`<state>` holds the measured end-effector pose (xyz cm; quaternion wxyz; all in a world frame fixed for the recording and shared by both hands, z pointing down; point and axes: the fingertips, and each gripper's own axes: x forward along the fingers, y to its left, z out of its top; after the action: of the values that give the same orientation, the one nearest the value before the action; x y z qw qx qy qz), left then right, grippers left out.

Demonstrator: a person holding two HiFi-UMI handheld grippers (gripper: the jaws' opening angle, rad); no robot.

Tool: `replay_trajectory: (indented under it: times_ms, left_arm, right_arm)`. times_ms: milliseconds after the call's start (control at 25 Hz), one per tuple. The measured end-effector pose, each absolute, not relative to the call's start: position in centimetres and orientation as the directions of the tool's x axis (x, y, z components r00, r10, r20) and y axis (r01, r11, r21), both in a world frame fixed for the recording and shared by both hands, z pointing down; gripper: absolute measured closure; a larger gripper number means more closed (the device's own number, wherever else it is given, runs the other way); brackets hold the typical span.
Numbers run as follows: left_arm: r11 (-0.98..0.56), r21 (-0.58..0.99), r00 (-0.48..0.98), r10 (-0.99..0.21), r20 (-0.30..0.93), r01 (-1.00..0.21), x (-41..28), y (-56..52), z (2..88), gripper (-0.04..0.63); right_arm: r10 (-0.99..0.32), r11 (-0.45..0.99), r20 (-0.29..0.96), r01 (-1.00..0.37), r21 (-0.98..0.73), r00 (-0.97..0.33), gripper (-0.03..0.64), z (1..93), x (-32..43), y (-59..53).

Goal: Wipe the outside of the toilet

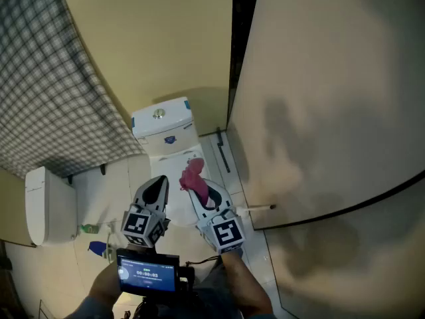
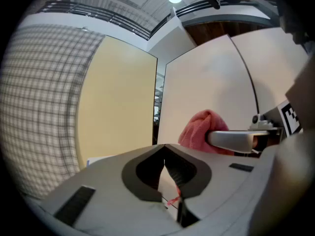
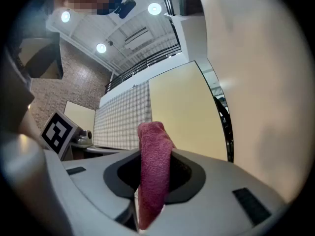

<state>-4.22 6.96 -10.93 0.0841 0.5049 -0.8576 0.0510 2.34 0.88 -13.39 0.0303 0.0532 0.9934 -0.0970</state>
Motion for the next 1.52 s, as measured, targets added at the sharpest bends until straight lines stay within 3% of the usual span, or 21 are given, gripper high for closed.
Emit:
replay_trajectory:
  times_ms: [360,800,1080,1280,1520]
  left_arm:
    - [0.521,-0.023,-0.503,-0.811,0.299,-0.854,-12.6,-10.5,-0.8,0.591]
    - [0.489,-0.083,-0.467,-0.750,0.469,-0.868,-20.6,-17.3,18.5,0.592]
    - [0.327,-0.286,-0.425,-0.802,0.420,-0.901,-24.0,-22.3,25.9,0.592]
    - [0.165,-0.482,-0.373,-0.849,0.375,-0.861,-24.6,-25.4,27.0,0.591]
    - [0.145,-0.556,-0.383,-0.859,0.340,-0.818,-24.7,-26.6,29.1,0.591]
  right_arm:
    - [0.210,0.957,-0.022,0.210,-0.199,-0.978,0.526,-3.6,-7.6,-14.7]
    - [0.231,0.919,0.080,0.190,-0.346,-0.970,0.526,19.5,-15.2,-19.1]
    - [0.214,0.913,0.033,0.187,-0.363,-0.976,0.526,33.0,-21.0,-20.6]
    - [0.207,0.907,-0.029,0.203,-0.370,-0.978,0.526,38.9,-24.4,-20.5]
    - [0.221,0.887,-0.045,0.220,-0.406,-0.974,0.526,43.5,-24.0,-19.2]
